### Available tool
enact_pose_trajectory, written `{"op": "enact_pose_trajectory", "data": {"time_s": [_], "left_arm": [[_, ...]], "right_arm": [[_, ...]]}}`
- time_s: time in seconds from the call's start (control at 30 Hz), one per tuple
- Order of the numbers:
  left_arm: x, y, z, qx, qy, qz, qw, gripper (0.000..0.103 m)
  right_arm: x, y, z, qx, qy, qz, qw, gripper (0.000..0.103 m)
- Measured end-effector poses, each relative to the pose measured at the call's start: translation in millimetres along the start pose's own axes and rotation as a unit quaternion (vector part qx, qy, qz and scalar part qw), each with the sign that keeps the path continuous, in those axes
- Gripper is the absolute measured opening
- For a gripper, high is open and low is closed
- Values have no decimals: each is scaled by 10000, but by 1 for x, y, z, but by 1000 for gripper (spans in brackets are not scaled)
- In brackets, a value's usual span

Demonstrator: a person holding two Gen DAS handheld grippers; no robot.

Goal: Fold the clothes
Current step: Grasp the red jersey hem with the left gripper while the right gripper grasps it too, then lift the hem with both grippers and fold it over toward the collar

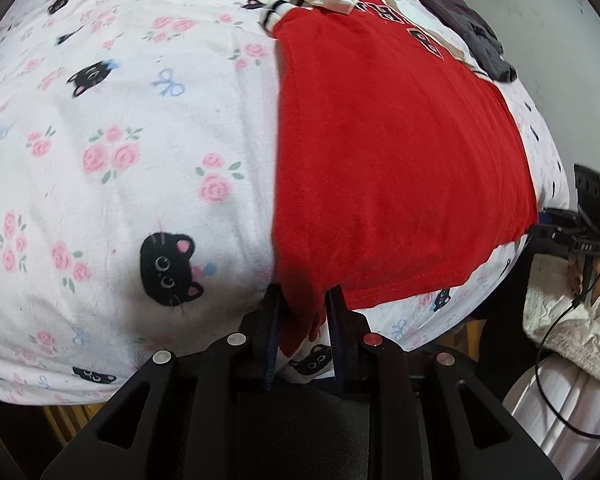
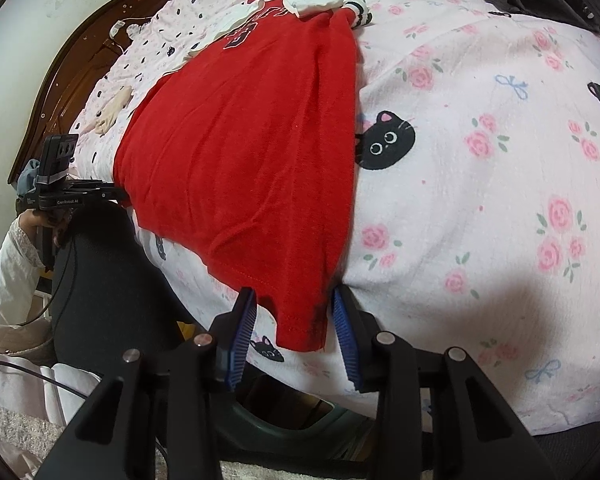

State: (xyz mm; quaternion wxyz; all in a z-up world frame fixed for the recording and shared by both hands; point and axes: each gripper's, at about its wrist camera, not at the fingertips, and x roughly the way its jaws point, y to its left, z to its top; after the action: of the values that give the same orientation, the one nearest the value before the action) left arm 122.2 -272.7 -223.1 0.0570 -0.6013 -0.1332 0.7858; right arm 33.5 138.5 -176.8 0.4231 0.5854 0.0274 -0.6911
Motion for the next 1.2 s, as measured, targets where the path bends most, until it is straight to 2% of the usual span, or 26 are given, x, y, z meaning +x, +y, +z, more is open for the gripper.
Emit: {"op": "enact_pose_trajectory", "data": {"time_s": [0.07, 0.1, 0.27, 0.53, 0.6, 0.63, 0.67, 0.73, 0.9, 1.1, 1.2], "left_arm": [[-1, -4, 0, 181, -24, 5, 9998, 18], [0, -6, 0, 235, -22, 27, 9997, 14], [1, -4, 1, 180, -37, -84, 9998, 6], [-1, 0, -2, 103, -131, -166, 9997, 4], [-1, 0, -2, 97, -136, -162, 9997, 4], [-1, 0, -2, 100, -141, -153, 9997, 4], [-1, 0, -2, 100, -144, -149, 9997, 4], [-1, 1, -2, 97, -154, -148, 9997, 4], [-8, -1, -3, 133, -341, -129, 9992, 4], [-31, 1, -3, -6, -845, -602, 9946, 3], [-43, -2, 2, -3, -1033, -700, 9922, 3]], "right_arm": [[0, 0, -1, 4, -2, 9, 10000, 40], [0, 0, -1, 11, -4, 18, 10000, 40], [-2, 0, -3, 14, -26, 34, 10000, 42], [-2, -1, -1, 11, -58, 88, 9999, 42], [-3, -3, -1, 37, -70, 87, 9999, 39], [-3, -4, -1, 66, -72, 90, 9999, 31], [-3, -5, 0, 101, -65, 103, 9999, 18], [-3, -7, -1, 155, -62, 155, 9997, 8], [-11, 0, 0, 46, -142, 287, 9995, 4], [-37, 5, 10, 33, -421, 487, 9979, 4], [-52, 10, 21, -9, -611, 575, 9965, 4]]}}
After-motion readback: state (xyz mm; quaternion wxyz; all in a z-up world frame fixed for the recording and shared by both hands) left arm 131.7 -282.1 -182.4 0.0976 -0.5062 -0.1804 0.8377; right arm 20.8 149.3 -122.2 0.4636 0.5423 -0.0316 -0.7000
